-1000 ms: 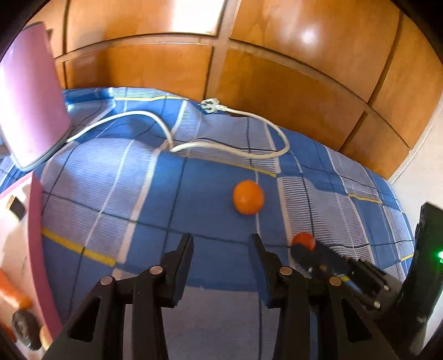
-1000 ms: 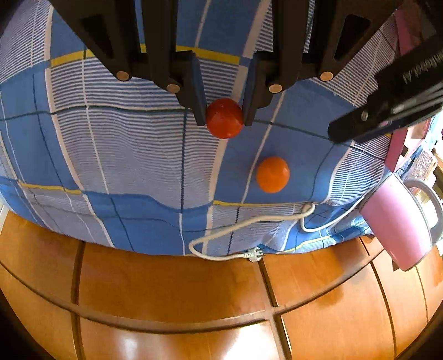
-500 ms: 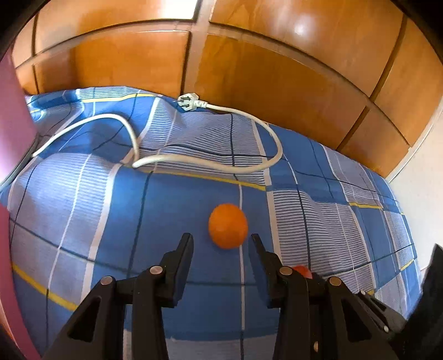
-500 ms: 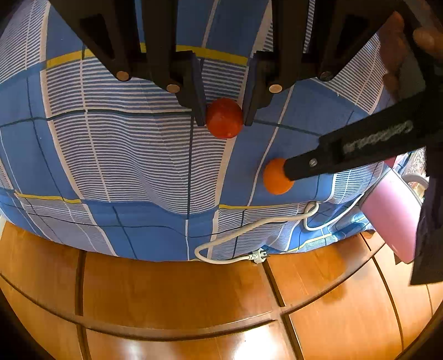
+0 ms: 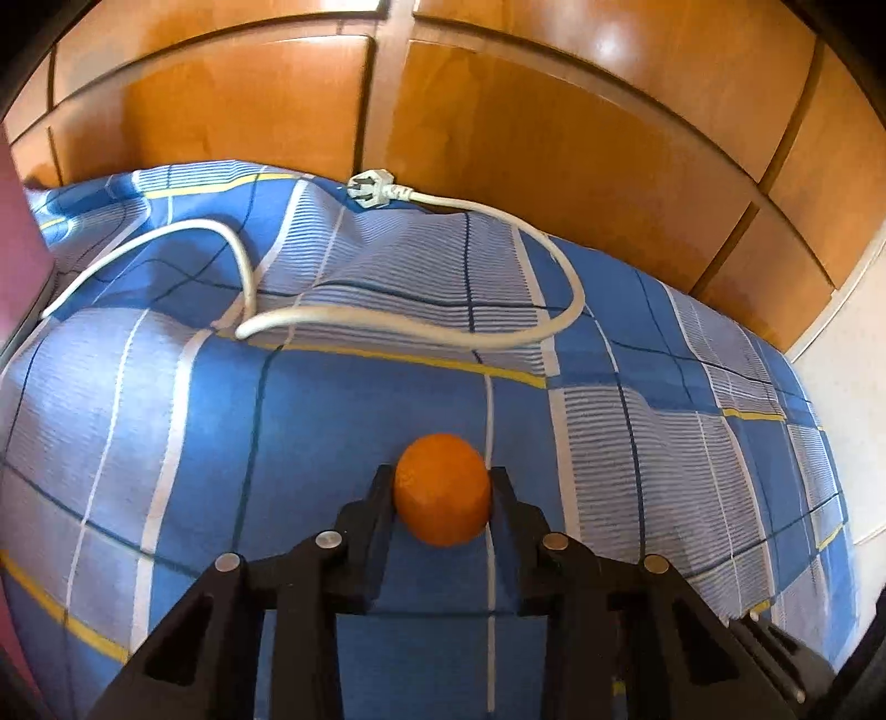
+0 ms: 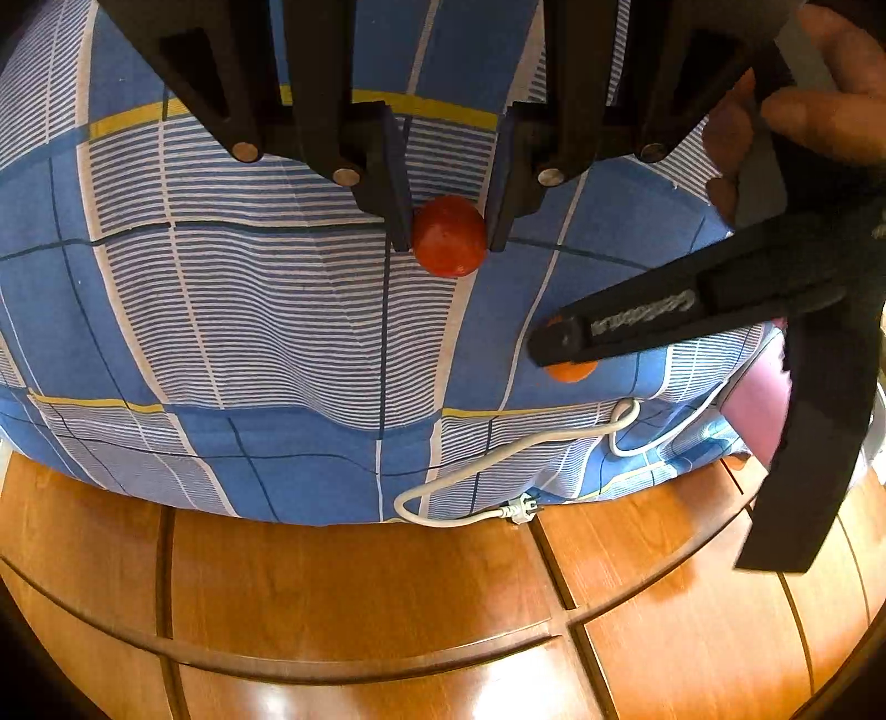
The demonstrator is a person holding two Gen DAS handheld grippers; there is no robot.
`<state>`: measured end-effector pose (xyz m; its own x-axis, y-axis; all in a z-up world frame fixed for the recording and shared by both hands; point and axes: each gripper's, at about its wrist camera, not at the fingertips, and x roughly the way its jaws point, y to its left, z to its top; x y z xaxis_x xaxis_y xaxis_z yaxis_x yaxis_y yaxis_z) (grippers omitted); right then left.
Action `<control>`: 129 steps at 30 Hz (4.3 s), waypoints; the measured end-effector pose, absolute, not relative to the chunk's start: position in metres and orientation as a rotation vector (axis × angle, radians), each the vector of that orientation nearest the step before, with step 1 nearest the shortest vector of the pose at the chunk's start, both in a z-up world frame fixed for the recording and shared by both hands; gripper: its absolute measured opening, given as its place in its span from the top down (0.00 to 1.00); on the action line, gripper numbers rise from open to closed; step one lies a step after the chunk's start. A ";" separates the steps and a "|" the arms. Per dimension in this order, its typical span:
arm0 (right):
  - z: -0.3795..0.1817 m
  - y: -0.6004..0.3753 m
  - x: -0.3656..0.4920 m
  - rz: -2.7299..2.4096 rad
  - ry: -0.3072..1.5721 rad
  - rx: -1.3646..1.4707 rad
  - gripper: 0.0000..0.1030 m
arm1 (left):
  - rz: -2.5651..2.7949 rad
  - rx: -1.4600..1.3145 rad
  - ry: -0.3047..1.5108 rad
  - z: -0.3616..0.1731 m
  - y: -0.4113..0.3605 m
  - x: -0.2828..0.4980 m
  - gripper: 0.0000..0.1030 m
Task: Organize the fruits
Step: 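Grasp the red tomato with the right tool while the left tool grasps the small orange, then lift the tomato and orange and turn both tools toward the tray, then lower the tomato into the tray with the right tool while the left tool lowers the orange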
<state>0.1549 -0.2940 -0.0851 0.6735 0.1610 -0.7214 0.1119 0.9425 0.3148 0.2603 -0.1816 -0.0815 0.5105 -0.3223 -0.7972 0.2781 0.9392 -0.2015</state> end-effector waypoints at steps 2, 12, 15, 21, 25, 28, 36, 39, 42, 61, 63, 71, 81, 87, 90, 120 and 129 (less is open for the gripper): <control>-0.085 -0.294 0.155 0.028 0.836 0.350 0.74 | -0.353 -0.056 0.972 -0.081 -0.174 0.253 0.69; -0.080 -0.290 0.144 0.043 0.838 0.336 0.75 | -0.327 -0.063 0.968 -0.079 -0.142 0.185 0.69; -0.079 -0.287 0.133 0.050 0.845 0.324 0.75 | -0.330 -0.057 0.966 -0.078 -0.134 0.166 0.69; -0.080 -0.280 0.098 0.060 0.868 0.329 0.75 | -0.351 -0.045 0.960 -0.077 -0.125 0.129 0.69; -0.080 -0.274 0.073 0.062 0.870 0.333 0.75 | -0.379 -0.031 0.952 -0.077 -0.124 0.105 0.69; -0.079 -0.270 0.056 0.067 0.872 0.345 0.75 | -0.397 -0.006 0.928 -0.078 -0.124 0.087 0.69; -0.079 -0.267 0.041 0.042 0.869 0.359 0.73 | -0.411 0.015 0.890 -0.081 -0.124 0.079 0.69; -0.080 -0.269 0.044 0.021 0.868 0.365 0.71 | -0.410 0.001 0.896 -0.081 -0.123 0.081 0.69; -0.081 -0.269 0.047 0.011 0.862 0.361 0.66 | -0.410 0.007 0.891 -0.082 -0.123 0.079 0.68; -0.088 -0.267 0.045 -0.034 0.808 0.326 0.72 | -0.395 0.014 0.874 -0.081 -0.119 0.073 0.69; -0.089 -0.271 0.044 -0.024 0.801 0.356 0.72 | -0.395 0.020 0.872 -0.081 -0.118 0.071 0.69; -0.089 -0.271 0.042 -0.028 0.788 0.351 0.72 | -0.391 0.029 0.869 -0.081 -0.116 0.068 0.69; -0.089 -0.268 0.039 -0.038 0.777 0.330 0.73 | -0.388 0.035 0.867 -0.080 -0.115 0.066 0.69; -0.089 -0.268 0.037 -0.035 0.773 0.334 0.73 | -0.386 0.036 0.871 -0.079 -0.113 0.064 0.69; -0.089 -0.266 0.037 -0.039 0.776 0.318 0.73 | -0.386 0.038 0.872 -0.079 -0.112 0.063 0.69; -0.079 -0.249 0.008 -0.030 0.782 0.253 0.74 | -0.399 0.023 0.863 -0.070 -0.102 0.045 0.69; -0.059 -0.234 0.004 0.029 0.752 0.262 0.74 | -0.417 -0.015 0.809 -0.047 -0.092 0.038 0.69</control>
<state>0.0038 -0.2342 -0.0588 0.7316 0.1194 -0.6712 0.0676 0.9670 0.2457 0.0378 -0.0919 -0.0465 0.6137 -0.3669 -0.6991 0.3557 0.9190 -0.1700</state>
